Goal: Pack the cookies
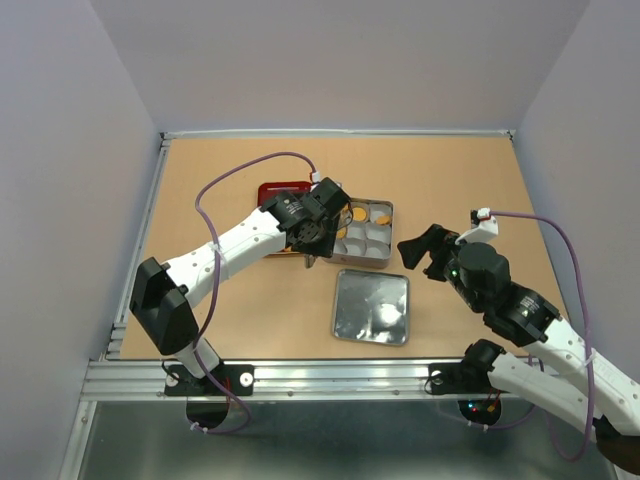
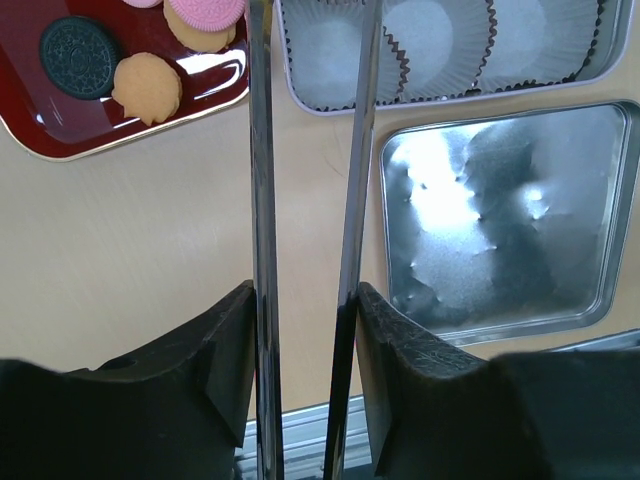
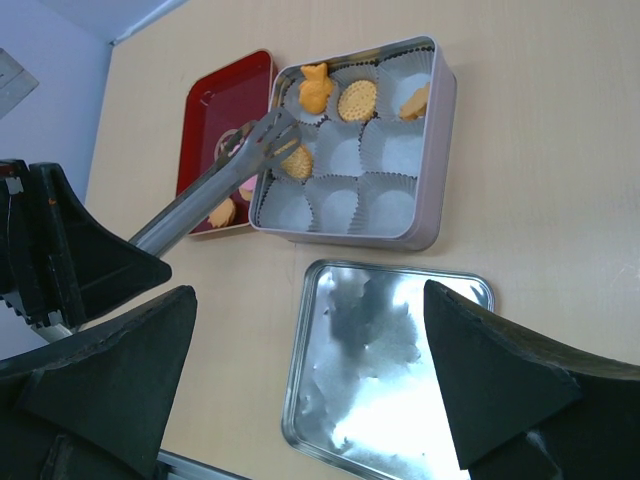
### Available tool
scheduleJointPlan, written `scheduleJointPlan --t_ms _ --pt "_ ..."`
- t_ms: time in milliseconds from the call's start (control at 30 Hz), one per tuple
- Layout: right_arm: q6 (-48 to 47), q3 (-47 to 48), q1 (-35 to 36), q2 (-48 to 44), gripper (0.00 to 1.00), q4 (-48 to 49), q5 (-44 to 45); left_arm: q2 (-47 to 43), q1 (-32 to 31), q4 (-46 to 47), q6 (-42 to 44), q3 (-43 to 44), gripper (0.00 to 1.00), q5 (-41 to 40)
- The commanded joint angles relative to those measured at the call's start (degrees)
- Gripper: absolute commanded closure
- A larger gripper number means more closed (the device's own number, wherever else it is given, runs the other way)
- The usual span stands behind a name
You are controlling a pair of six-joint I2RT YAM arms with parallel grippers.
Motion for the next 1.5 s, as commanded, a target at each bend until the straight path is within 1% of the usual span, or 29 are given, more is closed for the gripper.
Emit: scheduleJointPlan --t_ms 0,100,300,433,567,1033,1233,1467 --pt "0.09 -1.04 -0.13 -1.09 0.0 0.75 0.94 -2.91 -0.14 -0.16 -0.51 -0.25 0.48 -1.28" --pt "0.09 -1.13 -0.13 -1.18 0.0 0.83 0.94 -2.74 -0.14 -0.07 -0.51 -0.16 0.45 -1.28" --pt "0.18 -1.3 -0.04 -1.53 0.0 0.57 0.94 -2.03 -0.23 -0.51 -0.69 1.33 0.45 -2.15" --pt "0.09 -1.3 -0.04 -1.45 0.0 0.57 0.94 -2.91 -0.14 -3.49 -0.95 4.58 0.45 -4.69" --pt "0.35 -1.48 -0.13 -1.18 0.0 0.57 0.94 -4.58 0.12 -5.78 -1.39 5.9 0.45 -7.33" --pt "0.62 -1.48 -0.13 -0.83 0.0 0.57 0.5 -10.73 5.48 -5.7 -0.78 -2.96 0.45 -7.25" --pt "0.71 -1.04 -0.13 0.31 0.0 0.57 0.5 -10.91 5.66 -4.38 -0.25 -6.39 0.47 -5.85" --pt "0.62 -1.13 -0.13 0.57 0.0 0.57 0.41 -10.47 5.57 -2.27 -0.16 -8.07 0.48 -3.74"
